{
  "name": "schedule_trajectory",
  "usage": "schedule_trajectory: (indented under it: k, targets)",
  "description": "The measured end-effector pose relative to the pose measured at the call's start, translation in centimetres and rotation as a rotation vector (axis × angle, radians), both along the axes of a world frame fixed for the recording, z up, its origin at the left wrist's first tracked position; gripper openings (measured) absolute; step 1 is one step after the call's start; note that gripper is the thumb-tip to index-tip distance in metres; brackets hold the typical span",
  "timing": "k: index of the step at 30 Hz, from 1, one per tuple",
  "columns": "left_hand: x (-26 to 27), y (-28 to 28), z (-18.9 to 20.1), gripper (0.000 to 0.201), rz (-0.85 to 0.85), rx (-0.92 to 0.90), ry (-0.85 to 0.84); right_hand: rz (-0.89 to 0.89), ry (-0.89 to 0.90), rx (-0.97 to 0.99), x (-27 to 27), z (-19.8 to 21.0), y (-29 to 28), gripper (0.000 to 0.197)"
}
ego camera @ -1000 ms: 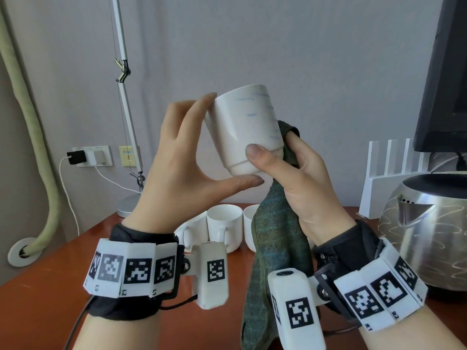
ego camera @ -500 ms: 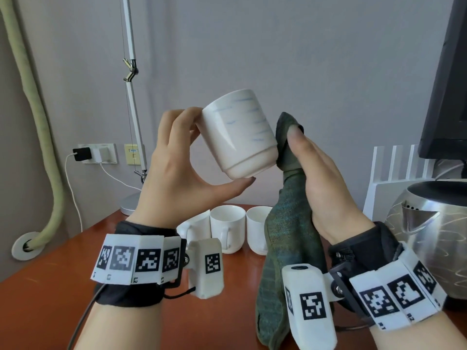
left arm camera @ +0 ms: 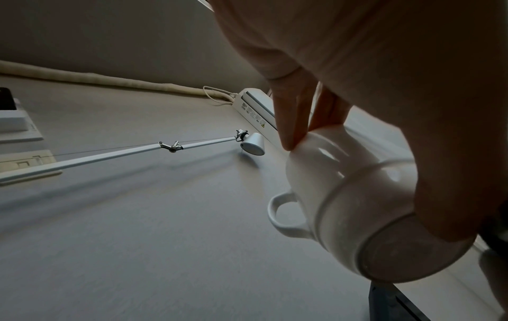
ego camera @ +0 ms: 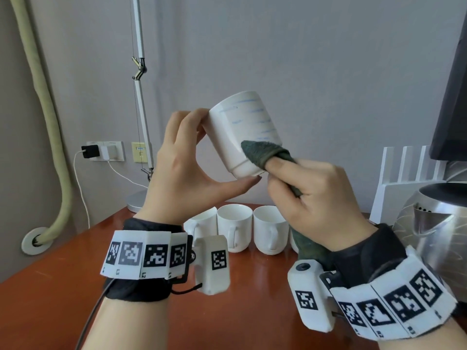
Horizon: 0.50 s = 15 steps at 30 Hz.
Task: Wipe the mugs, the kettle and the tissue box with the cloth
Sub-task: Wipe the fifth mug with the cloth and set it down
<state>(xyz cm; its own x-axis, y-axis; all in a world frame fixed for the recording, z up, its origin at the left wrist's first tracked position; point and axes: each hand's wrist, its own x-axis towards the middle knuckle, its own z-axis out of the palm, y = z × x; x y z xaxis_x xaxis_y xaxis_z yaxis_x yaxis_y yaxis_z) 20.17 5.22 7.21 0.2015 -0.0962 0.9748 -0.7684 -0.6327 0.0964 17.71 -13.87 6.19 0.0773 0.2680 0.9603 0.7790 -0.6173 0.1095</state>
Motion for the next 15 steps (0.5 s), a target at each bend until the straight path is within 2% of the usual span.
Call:
schedule_trajectory:
  k: [5, 10, 15]
  targets:
    - [-0.04, 0.04, 0.12, 0.091, 0.01, 0.005, -0.005, -0.024, 0.038, 0.079, 0.17, 0.24, -0.33, 0.037]
    - [0.25, 0.24, -0.12, 0.092, 0.019, 0.007, 0.015, 0.023, 0.043, 0.027, -0.05, 0.08, -0.14, 0.038]
    - [0.22, -0.64, -0.27, 0.091, 0.011, 0.057, 0.05, -0.051, 0.091, 0.062, -0.51, 0.48, -0.03, 0.037]
